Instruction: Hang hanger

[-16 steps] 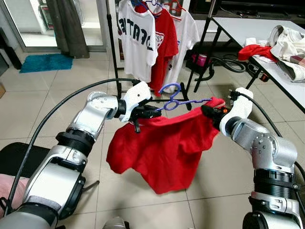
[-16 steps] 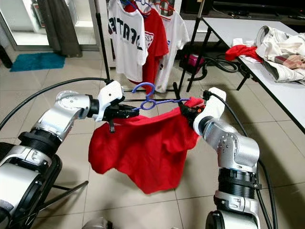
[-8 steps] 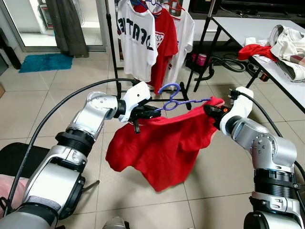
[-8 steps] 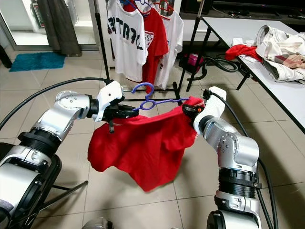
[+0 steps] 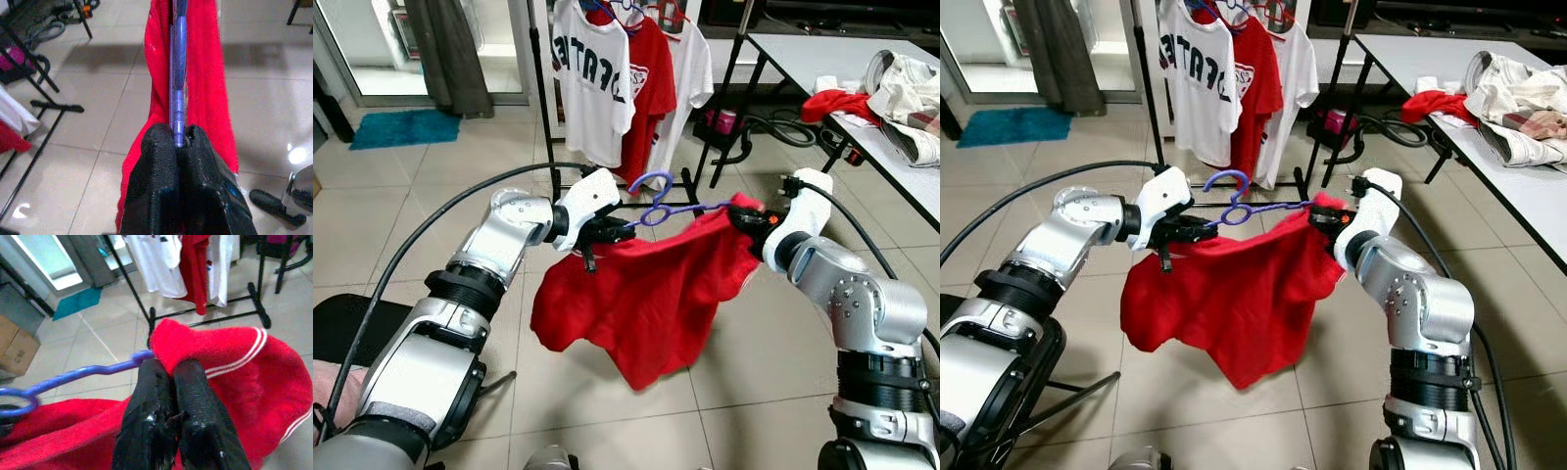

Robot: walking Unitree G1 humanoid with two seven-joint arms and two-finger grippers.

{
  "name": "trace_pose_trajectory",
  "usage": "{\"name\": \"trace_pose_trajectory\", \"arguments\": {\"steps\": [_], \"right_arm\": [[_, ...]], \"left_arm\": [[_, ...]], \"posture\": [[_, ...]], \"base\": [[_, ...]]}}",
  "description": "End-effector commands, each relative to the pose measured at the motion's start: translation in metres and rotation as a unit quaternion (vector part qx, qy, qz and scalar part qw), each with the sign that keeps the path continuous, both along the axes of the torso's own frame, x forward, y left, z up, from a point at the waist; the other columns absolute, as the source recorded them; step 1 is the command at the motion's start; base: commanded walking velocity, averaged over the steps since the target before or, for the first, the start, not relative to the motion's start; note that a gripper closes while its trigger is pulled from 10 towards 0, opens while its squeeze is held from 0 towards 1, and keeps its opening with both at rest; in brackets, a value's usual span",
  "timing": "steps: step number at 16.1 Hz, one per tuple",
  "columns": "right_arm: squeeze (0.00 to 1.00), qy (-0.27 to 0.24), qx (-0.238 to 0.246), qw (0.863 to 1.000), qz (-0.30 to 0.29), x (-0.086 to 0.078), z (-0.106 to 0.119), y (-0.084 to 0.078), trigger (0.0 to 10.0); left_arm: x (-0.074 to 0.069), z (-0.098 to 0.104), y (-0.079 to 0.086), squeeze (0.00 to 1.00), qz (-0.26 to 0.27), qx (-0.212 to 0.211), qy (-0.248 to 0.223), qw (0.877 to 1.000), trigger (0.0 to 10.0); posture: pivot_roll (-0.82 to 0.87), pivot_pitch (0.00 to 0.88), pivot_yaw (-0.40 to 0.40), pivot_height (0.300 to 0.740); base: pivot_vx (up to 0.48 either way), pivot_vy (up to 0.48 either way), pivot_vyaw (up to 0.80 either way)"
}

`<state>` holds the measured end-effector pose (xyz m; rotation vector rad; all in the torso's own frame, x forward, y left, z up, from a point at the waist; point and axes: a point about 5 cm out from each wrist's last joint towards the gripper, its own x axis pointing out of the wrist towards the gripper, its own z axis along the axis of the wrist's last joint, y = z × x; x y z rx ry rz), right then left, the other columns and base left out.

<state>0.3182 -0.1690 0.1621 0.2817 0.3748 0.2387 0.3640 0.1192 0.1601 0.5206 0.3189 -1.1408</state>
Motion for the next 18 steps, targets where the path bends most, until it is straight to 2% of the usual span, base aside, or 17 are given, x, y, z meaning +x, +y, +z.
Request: {"name": "trace_pose_trajectory", "arguments": {"steps": [1, 4, 7, 10, 11, 12, 14, 15, 16, 18], "right_arm": [[0.00, -0.026, 0.000, 1.000, 0.002, -0.003, 0.010, -0.002, 0.0], [0.00, -0.033, 0.003, 0.999, 0.032, -0.007, 0.015, 0.006, 0.0], [0.00, -0.030, 0.001, 0.994, 0.105, -0.019, 0.011, 0.026, 0.0], [0.00, -0.021, -0.012, 0.993, 0.118, -0.021, 0.007, 0.029, 0.0], [0.00, -0.011, -0.031, 0.992, 0.124, -0.023, 0.002, 0.028, 2.8], [0.00, -0.007, -0.041, 0.992, 0.121, -0.023, 0.000, 0.027, 10.0], [0.00, -0.010, -0.053, 0.993, 0.106, -0.021, -0.001, 0.021, 10.0], [0.77, -0.015, -0.066, 0.994, 0.084, -0.017, 0.000, 0.016, 10.0], [1.00, -0.016, -0.067, 0.995, 0.069, -0.014, 0.001, 0.011, 10.0], [1.00, -0.020, -0.068, 0.994, 0.082, -0.015, 0.003, 0.011, 10.0]], "left_arm": [[0.004, 0.006, 0.000, 0.00, 0.004, 0.017, -0.010, 1.000, 0.0], [0.004, 0.005, -0.004, 0.00, 0.002, 0.015, -0.010, 1.000, 0.0], [0.005, 0.006, -0.007, 0.00, 0.001, 0.012, -0.012, 1.000, 0.0], [0.004, 0.008, -0.010, 0.00, -0.008, 0.001, -0.012, 1.000, 0.0], [0.004, 0.010, -0.009, 0.00, -0.008, -0.003, -0.017, 1.000, 0.0], [0.004, 0.011, -0.009, 0.00, -0.009, -0.005, -0.017, 1.000, 0.0], [0.004, 0.013, -0.009, 0.00, -0.016, -0.009, -0.015, 1.000, 0.0], [0.002, 0.013, -0.009, 0.00, -0.026, -0.011, -0.011, 1.000, 0.0], [0.001, 0.013, -0.009, 0.00, -0.032, -0.012, -0.008, 0.999, 0.0], [0.000, 0.013, -0.008, 0.00, -0.035, -0.012, -0.007, 0.999, 0.0]], "posture": [[-0.04, 0.000, -0.007, 0.740], [-0.04, 0.000, -0.006, 0.740], [-0.04, 0.000, -0.009, 0.740], [-0.04, 0.000, -0.010, 0.740], [-0.04, 0.000, -0.010, 0.740], [-0.04, 0.000, -0.010, 0.740], [-0.04, 0.000, -0.013, 0.740], [-0.04, 0.000, -0.013, 0.740], [-0.04, 0.000, -0.013, 0.740], [-0.04, 0.000, -0.013, 0.740]], "base": [[0.000, 0.000, 0.00], [0.000, 0.000, 0.00], [0.000, 0.000, 0.00], [0.000, 0.000, 0.00], [0.000, 0.000, 0.00], [0.000, 0.000, 0.00], [0.000, 0.000, 0.00], [0.000, 0.000, 0.00], [0.000, 0.000, 0.00], [0.000, 0.000, 0.00]]}}
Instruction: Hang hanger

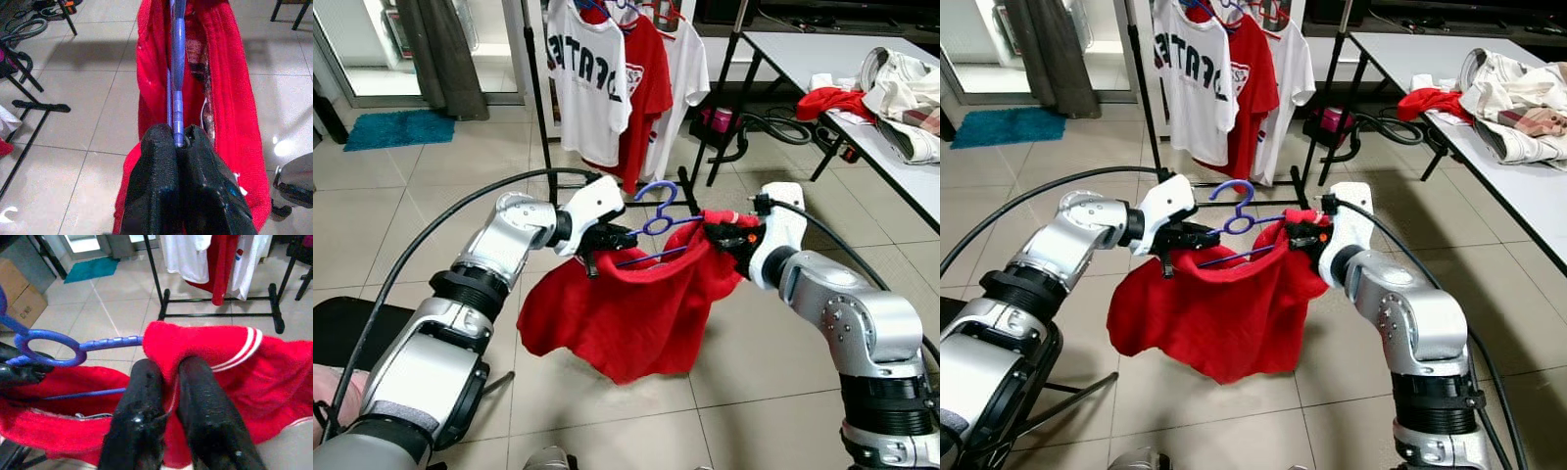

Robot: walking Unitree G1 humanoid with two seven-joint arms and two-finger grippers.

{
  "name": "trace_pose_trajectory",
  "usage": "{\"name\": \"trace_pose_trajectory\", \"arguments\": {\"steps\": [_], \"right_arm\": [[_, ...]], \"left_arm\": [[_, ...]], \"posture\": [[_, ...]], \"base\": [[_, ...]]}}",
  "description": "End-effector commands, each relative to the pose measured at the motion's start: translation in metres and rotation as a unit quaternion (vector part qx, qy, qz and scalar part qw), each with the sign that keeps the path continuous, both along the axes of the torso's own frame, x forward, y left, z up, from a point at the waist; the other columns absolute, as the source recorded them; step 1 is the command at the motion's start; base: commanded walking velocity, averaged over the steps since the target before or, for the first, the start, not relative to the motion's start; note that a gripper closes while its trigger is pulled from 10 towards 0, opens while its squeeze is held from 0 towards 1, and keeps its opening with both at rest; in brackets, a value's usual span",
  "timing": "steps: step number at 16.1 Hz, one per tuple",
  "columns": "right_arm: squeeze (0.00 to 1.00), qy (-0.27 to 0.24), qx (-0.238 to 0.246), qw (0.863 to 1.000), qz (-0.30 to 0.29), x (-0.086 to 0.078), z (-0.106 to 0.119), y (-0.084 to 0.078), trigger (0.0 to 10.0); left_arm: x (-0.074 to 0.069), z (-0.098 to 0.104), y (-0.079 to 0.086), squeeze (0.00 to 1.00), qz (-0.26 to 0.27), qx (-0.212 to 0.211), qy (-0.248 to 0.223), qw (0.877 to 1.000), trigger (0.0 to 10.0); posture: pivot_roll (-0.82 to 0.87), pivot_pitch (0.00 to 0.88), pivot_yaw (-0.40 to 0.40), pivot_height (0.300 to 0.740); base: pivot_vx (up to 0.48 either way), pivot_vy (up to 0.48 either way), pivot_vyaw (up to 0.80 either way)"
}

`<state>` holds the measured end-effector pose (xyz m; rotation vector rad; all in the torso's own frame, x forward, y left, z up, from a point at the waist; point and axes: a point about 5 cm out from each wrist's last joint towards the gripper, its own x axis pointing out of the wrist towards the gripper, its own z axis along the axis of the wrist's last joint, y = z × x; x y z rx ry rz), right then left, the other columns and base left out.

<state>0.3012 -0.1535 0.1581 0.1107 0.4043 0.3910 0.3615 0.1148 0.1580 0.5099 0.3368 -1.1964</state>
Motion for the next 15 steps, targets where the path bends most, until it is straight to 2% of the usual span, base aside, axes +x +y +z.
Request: {"name": "trace_pose_trajectory", "arguments": {"steps": [1, 4, 5, 15], "right_arm": [[1.00, -0.020, -0.017, 1.000, 0.011, 0.000, 0.007, -0.005, 10.0], [1.00, -0.045, -0.029, 0.992, 0.115, -0.011, 0.019, -0.004, 10.0], [1.00, -0.054, -0.026, 0.990, 0.129, -0.013, 0.028, -0.014, 10.0], [1.00, -0.054, -0.026, 0.990, 0.129, -0.013, 0.028, -0.014, 10.0]], "left_arm": [[0.002, 0.016, -0.004, 0.00, -0.017, -0.015, -0.022, 1.000, 0.0], [0.003, 0.017, 0.000, 0.00, -0.019, -0.003, -0.028, 0.999, 0.0], [0.003, 0.018, 0.002, 0.00, -0.025, 0.000, -0.027, 0.999, 0.0], [0.003, 0.018, 0.002, 0.00, -0.025, 0.000, -0.027, 0.999, 0.0]], "posture": [[-0.04, 0.000, -0.013, 0.740], [-0.04, 0.000, -0.011, 0.740], [-0.04, 0.000, -0.011, 0.740], [-0.04, 0.000, -0.011, 0.740]], "base": [[0.000, 0.000, 0.00], [0.000, 0.000, 0.00], [0.000, 0.000, 0.00], [0.000, 0.000, 0.00]]}}
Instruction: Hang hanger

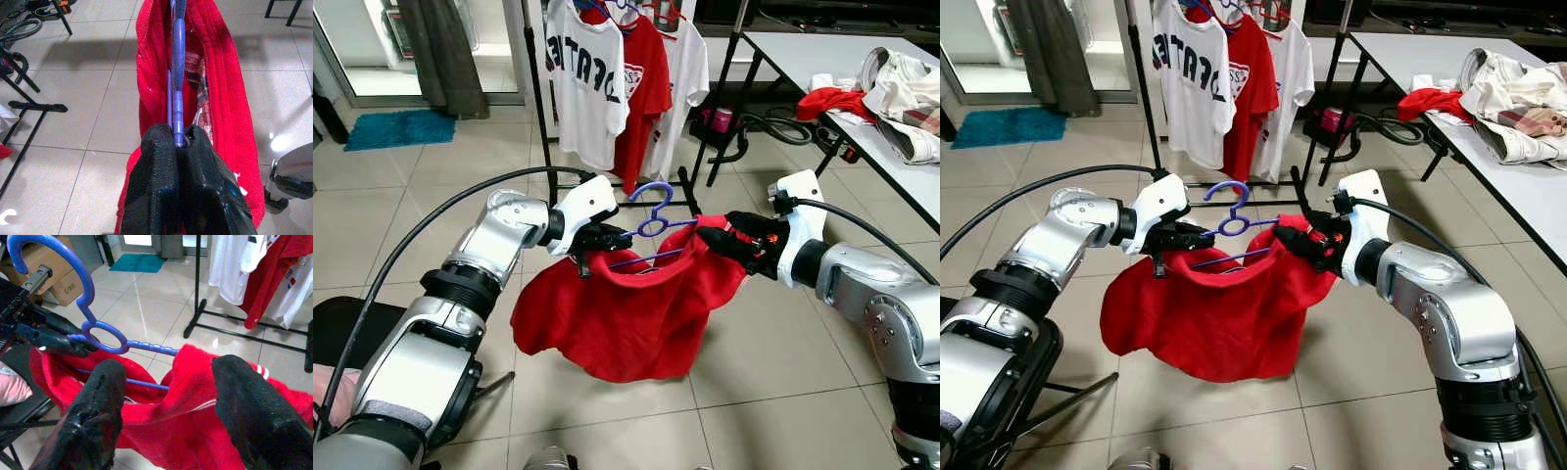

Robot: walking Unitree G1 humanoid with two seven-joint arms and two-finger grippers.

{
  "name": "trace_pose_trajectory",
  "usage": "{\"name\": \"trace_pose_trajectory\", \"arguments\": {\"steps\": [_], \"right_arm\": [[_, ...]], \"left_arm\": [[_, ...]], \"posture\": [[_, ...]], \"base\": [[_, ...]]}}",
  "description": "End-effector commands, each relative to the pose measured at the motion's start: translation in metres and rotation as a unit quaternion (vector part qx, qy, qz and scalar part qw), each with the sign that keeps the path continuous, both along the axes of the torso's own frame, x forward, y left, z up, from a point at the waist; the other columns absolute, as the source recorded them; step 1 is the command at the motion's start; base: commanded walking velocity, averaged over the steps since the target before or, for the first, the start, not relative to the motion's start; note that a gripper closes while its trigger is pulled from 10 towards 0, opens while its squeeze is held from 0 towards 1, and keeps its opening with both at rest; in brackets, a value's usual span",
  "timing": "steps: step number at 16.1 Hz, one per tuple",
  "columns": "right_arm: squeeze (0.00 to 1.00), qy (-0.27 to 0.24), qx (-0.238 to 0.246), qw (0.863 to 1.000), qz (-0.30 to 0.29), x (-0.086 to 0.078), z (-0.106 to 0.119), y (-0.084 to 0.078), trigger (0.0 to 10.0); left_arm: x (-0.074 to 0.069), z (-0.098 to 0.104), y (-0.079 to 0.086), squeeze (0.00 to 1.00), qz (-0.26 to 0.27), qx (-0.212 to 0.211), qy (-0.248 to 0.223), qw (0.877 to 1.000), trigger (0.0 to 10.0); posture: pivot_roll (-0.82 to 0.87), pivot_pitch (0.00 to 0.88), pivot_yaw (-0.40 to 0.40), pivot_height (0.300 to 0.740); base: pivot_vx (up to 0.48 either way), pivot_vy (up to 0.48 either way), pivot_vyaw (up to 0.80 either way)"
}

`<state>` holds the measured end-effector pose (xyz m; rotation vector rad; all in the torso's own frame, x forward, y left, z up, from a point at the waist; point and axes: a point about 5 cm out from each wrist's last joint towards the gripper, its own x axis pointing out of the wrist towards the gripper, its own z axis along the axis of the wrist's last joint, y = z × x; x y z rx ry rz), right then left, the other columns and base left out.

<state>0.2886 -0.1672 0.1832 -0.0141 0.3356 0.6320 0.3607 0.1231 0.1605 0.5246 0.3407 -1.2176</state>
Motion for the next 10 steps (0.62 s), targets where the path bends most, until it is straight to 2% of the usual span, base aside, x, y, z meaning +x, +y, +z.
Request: {"name": "trace_pose_trajectory", "arguments": {"steps": [1, 6, 7, 8, 10], "right_arm": [[1.00, -0.006, 0.003, 1.000, 0.003, -0.001, 0.002, 0.000, 10.0], [1.00, -0.006, 0.003, 1.000, 0.003, -0.001, 0.002, 0.000, 10.0], [1.00, -0.015, -0.002, 1.000, 0.013, -0.002, 0.006, -0.007, 10.0], [0.00, -0.036, -0.081, 0.981, 0.175, -0.016, 0.008, 0.016, 10.0], [0.00, -0.042, -0.076, 0.976, 0.198, -0.018, 0.008, 0.022, 10.0]], "left_arm": [[0.003, 0.015, -0.006, 0.00, -0.014, -0.006, -0.028, 1.000, 0.0], [0.003, 0.015, -0.006, 0.00, -0.014, -0.006, -0.028, 1.000, 0.0], [0.003, 0.016, -0.005, 0.00, -0.019, -0.005, -0.027, 0.999, 0.0], [-0.011, 0.021, -0.012, 0.00, -0.139, 0.015, -0.043, 0.989, 0.0], [-0.015, 0.019, -0.015, 0.00, -0.157, 0.014, -0.041, 0.987, 0.0]], "posture": [[-0.04, 0.000, -0.011, 0.740], [-0.04, 0.000, -0.011, 0.740], [-0.04, 0.000, -0.011, 0.740], [-0.04, 0.000, -0.006, 0.740], [-0.04, 0.000, -0.006, 0.740]], "base": [[0.000, 0.000, 0.00], [0.000, 0.000, 0.00], [0.000, 0.000, 0.00], [0.000, 0.000, 0.00], [0.000, 0.000, 0.00]]}}
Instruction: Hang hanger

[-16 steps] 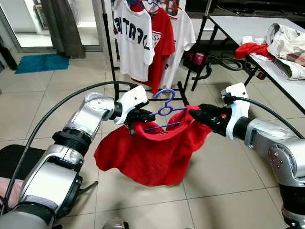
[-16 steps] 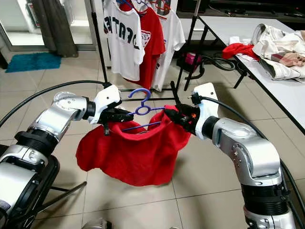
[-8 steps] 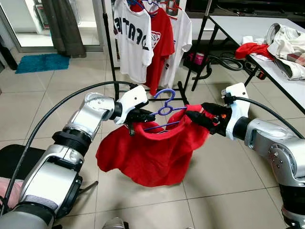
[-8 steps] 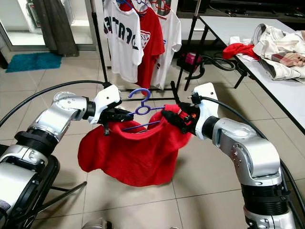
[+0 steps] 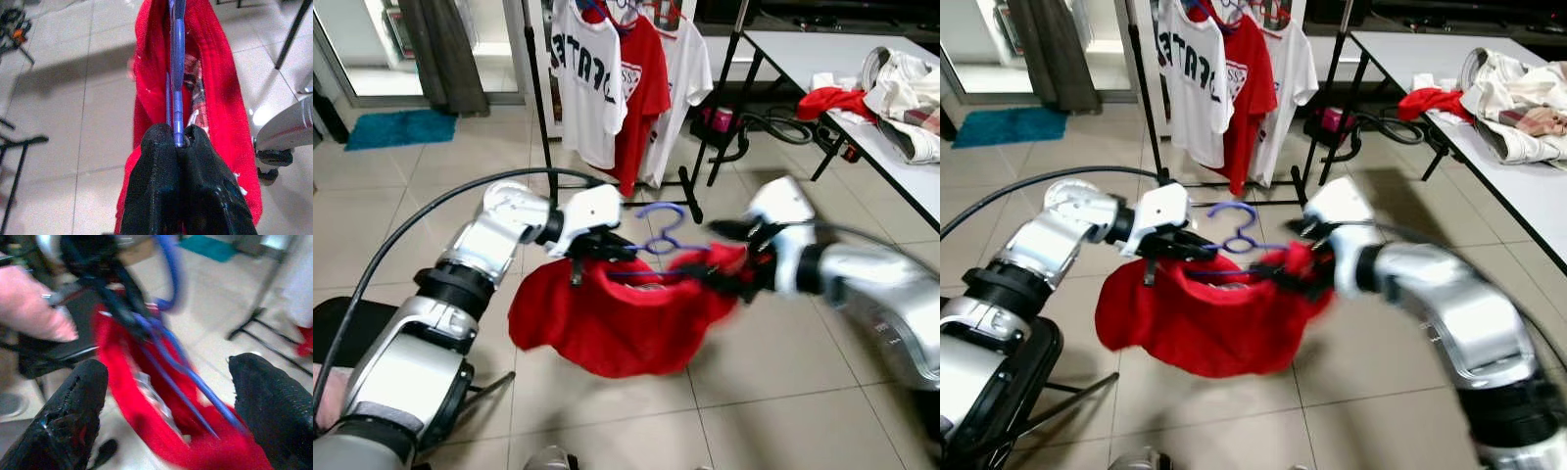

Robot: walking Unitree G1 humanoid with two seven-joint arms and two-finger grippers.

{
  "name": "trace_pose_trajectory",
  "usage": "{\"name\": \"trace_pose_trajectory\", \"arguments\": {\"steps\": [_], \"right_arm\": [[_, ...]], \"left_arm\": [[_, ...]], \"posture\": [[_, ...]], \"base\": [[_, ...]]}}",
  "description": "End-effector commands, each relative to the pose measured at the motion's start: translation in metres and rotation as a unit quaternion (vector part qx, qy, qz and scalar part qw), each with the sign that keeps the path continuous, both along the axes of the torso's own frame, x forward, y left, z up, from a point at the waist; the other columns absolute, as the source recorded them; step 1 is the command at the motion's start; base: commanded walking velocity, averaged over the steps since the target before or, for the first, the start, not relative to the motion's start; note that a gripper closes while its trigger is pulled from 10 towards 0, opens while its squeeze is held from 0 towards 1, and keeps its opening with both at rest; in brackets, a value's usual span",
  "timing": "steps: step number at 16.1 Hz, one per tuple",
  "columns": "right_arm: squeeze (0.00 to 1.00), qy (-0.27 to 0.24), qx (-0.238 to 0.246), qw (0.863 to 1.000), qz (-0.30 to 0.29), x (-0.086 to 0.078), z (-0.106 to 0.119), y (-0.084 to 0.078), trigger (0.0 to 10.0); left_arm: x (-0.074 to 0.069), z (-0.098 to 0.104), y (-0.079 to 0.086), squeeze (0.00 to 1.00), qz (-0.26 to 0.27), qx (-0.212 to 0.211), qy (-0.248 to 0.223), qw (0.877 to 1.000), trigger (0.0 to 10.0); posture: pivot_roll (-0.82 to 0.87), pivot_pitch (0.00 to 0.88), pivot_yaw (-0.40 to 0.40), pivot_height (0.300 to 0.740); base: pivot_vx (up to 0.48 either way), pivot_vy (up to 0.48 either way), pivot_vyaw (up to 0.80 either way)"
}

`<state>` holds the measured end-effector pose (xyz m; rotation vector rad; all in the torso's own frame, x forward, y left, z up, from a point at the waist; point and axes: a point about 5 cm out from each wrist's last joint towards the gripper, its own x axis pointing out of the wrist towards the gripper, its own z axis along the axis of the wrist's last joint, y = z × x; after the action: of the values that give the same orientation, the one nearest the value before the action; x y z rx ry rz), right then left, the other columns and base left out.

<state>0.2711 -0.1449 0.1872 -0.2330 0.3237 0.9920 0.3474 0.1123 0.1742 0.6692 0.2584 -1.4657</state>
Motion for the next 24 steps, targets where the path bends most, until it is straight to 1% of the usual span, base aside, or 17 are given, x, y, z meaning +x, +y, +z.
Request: {"name": "trace_pose_trajectory", "arguments": {"steps": [1, 5, 7, 8, 9, 10, 12, 13, 17, 19, 24], "right_arm": [[0.00, -0.016, -0.002, 1.000, 0.014, -0.001, 0.005, 0.002, 10.0], [0.00, -0.020, -0.005, 0.999, 0.039, -0.002, 0.005, 0.007, 10.0], [0.00, -0.015, -0.003, 0.999, 0.043, -0.002, 0.004, 0.009, 10.0], [0.00, -0.012, -0.002, 0.999, 0.044, -0.002, 0.004, 0.009, 6.4], [0.00, -0.003, -0.013, 0.999, 0.040, -0.002, -0.003, 0.010, 0.0], [0.00, 0.000, -0.028, 0.999, 0.034, -0.001, -0.009, 0.009, 0.0], [0.00, 0.002, -0.029, 0.999, 0.029, 0.001, -0.012, 0.008, 0.0], [0.00, 0.003, -0.029, 0.999, 0.030, 0.001, -0.012, 0.009, 0.0], [0.00, 0.013, -0.044, 0.998, 0.031, 0.001, -0.019, 0.008, 0.0], [0.00, 0.016, -0.039, 0.998, 0.042, 0.000, -0.020, 0.009, 0.0], [0.00, 0.029, -0.031, 0.998, 0.048, -0.001, -0.023, 0.010, 0.0]], "left_arm": [[-0.003, 0.005, -0.005, 0.00, -0.021, -0.014, -0.009, 1.000, 0.0], [-0.006, 0.005, -0.008, 0.00, -0.047, -0.014, -0.010, 0.999, 0.0], [-0.008, 0.004, -0.009, 0.00, -0.057, -0.006, -0.014, 0.998, 0.0], [-0.009, 0.003, -0.009, 0.00, -0.060, -0.001, -0.017, 0.998, 0.0], [-0.012, 0.000, -0.011, 0.00, -0.067, 0.001, -0.021, 0.998, 0.0], [-0.014, 0.000, -0.013, 0.00, -0.071, -0.002, -0.020, 0.997, 0.0], [-0.016, -0.002, -0.011, 0.00, -0.083, 0.017, -0.032, 0.996, 0.0], [-0.016, -0.003, -0.011, 0.00, -0.083, 0.019, -0.033, 0.996, 0.0], [-0.019, -0.003, -0.011, 0.00, -0.084, 0.013, -0.034, 0.996, 0.0], [-0.020, -0.002, -0.012, 0.00, -0.086, 0.010, -0.036, 0.996, 0.0], [-0.020, 0.001, -0.014, 0.00, -0.088, 0.005, -0.039, 0.995, 0.0]], "posture": [[-0.04, 0.000, -0.006, 0.740], [-0.04, 0.000, -0.006, 0.740], [-0.04, 0.000, -0.005, 0.740], [-0.04, 0.000, -0.005, 0.740], [-0.04, 0.000, -0.005, 0.740], [-0.04, 0.000, -0.007, 0.740], [-0.04, 0.000, -0.009, 0.740], [-0.04, 0.000, -0.010, 0.740], [-0.03, 0.000, -0.016, 0.740], [-0.03, 0.000, -0.018, 0.740], [-0.03, 0.000, -0.021, 0.740]], "base": [[0.000, 0.000, 0.00], [0.000, 0.000, 0.00], [0.000, 0.000, 0.00], [0.000, 0.000, 0.00], [0.000, 0.000, 0.00], [0.000, 0.000, 0.00], [0.000, 0.000, 0.00], [0.000, 0.000, 0.00], [0.000, 0.000, 0.00], [0.000, 0.000, 0.00], [0.000, 0.000, 0.00]]}}
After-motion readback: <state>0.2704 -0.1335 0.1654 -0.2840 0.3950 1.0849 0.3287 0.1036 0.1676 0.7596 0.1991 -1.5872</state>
